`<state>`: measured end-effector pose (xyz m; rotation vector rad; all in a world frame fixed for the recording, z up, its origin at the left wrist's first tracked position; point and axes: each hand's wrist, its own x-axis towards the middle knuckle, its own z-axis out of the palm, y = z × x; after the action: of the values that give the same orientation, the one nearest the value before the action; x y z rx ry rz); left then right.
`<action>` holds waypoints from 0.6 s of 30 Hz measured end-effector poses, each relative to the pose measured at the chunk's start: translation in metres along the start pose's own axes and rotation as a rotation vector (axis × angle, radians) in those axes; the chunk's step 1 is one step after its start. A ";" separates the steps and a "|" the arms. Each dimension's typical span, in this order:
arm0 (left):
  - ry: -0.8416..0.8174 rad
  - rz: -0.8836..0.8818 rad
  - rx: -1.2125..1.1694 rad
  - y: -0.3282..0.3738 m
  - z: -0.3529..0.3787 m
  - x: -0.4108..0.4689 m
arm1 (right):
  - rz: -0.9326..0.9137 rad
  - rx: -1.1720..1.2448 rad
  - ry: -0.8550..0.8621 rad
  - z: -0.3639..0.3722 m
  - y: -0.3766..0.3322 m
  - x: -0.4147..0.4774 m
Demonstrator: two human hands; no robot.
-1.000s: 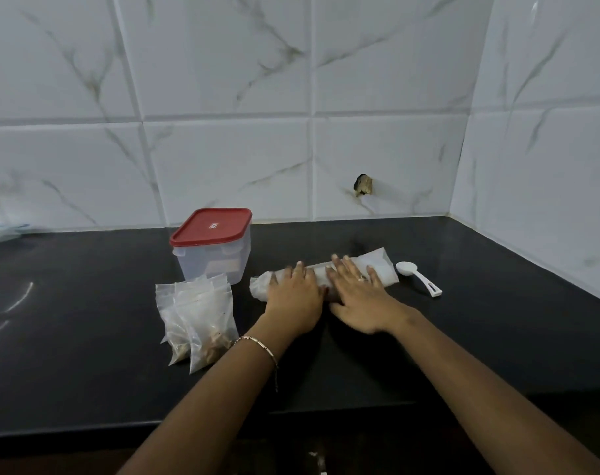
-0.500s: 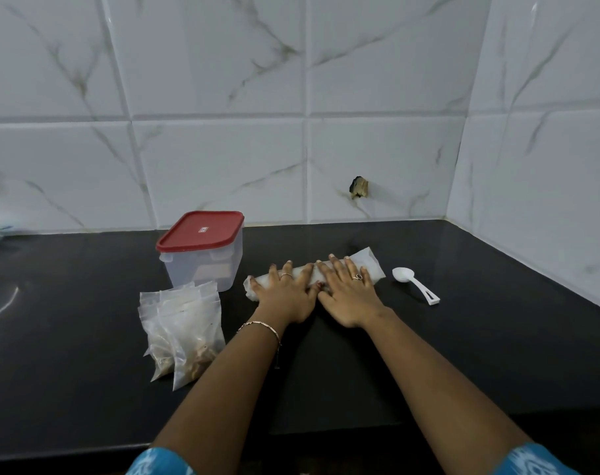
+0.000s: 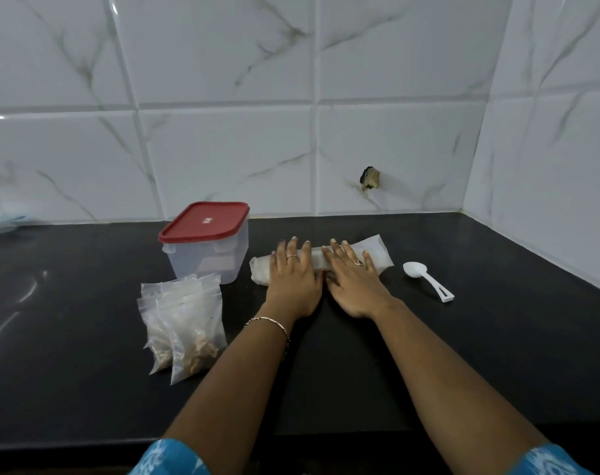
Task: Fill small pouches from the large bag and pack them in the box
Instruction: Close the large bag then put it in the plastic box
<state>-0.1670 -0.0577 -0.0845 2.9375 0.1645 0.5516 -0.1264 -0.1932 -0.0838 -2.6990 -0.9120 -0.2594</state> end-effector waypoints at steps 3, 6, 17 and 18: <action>0.156 0.045 0.028 0.001 -0.021 -0.006 | -0.115 0.121 0.215 -0.010 -0.009 0.003; 0.479 0.055 -0.021 -0.006 -0.055 -0.001 | -0.138 0.267 0.426 -0.019 -0.029 0.018; 0.041 -0.678 -0.418 -0.177 -0.142 0.025 | 0.262 1.089 -0.038 -0.033 -0.158 0.104; -0.005 -0.675 -0.531 -0.183 -0.141 0.021 | 0.300 1.070 -0.020 -0.030 -0.162 0.109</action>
<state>-0.2139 0.1424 0.0230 2.1789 0.8239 0.3946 -0.1430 -0.0179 0.0059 -1.7784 -0.4214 0.2610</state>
